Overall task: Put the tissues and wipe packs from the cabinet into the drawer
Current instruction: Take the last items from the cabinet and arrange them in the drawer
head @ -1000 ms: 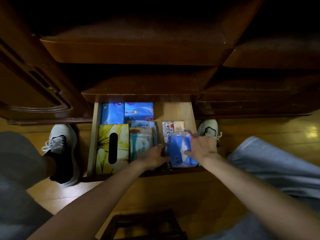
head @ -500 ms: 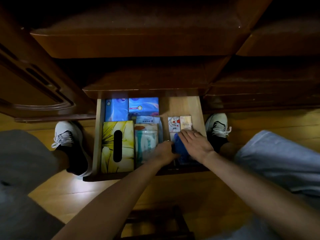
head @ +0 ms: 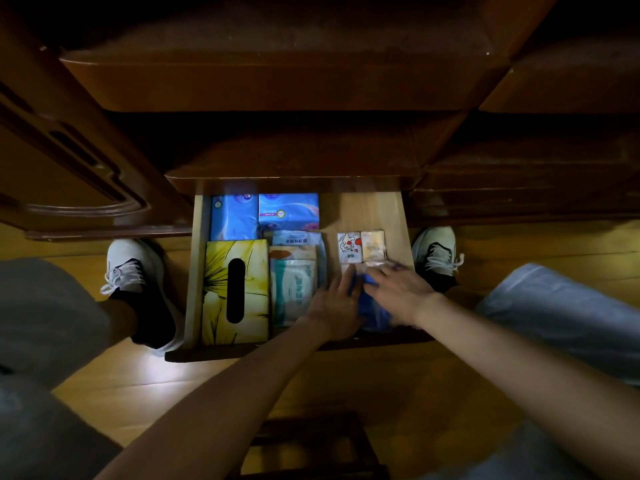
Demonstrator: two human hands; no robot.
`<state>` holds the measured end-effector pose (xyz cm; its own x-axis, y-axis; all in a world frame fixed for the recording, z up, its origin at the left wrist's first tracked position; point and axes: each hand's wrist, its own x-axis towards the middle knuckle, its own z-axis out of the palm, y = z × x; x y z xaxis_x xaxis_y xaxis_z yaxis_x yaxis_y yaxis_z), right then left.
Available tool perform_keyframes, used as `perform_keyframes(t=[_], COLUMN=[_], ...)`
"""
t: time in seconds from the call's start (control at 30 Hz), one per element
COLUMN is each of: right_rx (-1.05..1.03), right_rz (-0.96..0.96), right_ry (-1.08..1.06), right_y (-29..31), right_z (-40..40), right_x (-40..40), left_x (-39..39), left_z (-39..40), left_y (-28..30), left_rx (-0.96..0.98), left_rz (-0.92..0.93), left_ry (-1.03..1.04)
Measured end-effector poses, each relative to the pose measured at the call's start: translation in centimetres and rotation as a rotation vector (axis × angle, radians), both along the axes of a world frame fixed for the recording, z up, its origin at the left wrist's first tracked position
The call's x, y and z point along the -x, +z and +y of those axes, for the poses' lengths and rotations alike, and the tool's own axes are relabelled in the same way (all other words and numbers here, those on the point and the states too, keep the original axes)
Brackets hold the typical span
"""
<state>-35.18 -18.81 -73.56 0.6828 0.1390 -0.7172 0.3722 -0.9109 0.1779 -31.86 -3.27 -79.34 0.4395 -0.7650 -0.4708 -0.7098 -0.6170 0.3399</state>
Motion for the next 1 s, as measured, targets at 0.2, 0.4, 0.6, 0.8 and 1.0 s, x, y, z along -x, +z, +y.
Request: perform_keyframes(t=[0.2, 0.4, 0.6, 0.8, 1.0], right_rx=[0.066, 0.024, 0.236, 0.362, 0.267], right_rz=[-0.144, -0.17, -0.14, -0.011, -0.146], right_ry=[-0.004, -0.027, 0.239, 0.321, 0.211], right_y=[-2.4, -2.3, 0.2, -1.1, -1.4], right_z=[0.4, 0.5, -0.8, -1.5, -0.6], right_x=[0.9, 0.5, 1.3, 2.6, 2.2], left_x=[-1.0, -0.6, -0.9, -1.1, -1.5], left_z=[-0.7, -1.4, -1.2, -1.0, -1.0], left_y=[-0.4, -1.4, -2.2, -2.4, -2.8], left_rx=[-0.021, -0.013, 0.01, 0.049, 0.047], left_rz=[-0.174, -0.26, -0.228, -0.197, -0.215], left_ry=[-0.151, -0.171, -0.13, -0.081, -0.08])
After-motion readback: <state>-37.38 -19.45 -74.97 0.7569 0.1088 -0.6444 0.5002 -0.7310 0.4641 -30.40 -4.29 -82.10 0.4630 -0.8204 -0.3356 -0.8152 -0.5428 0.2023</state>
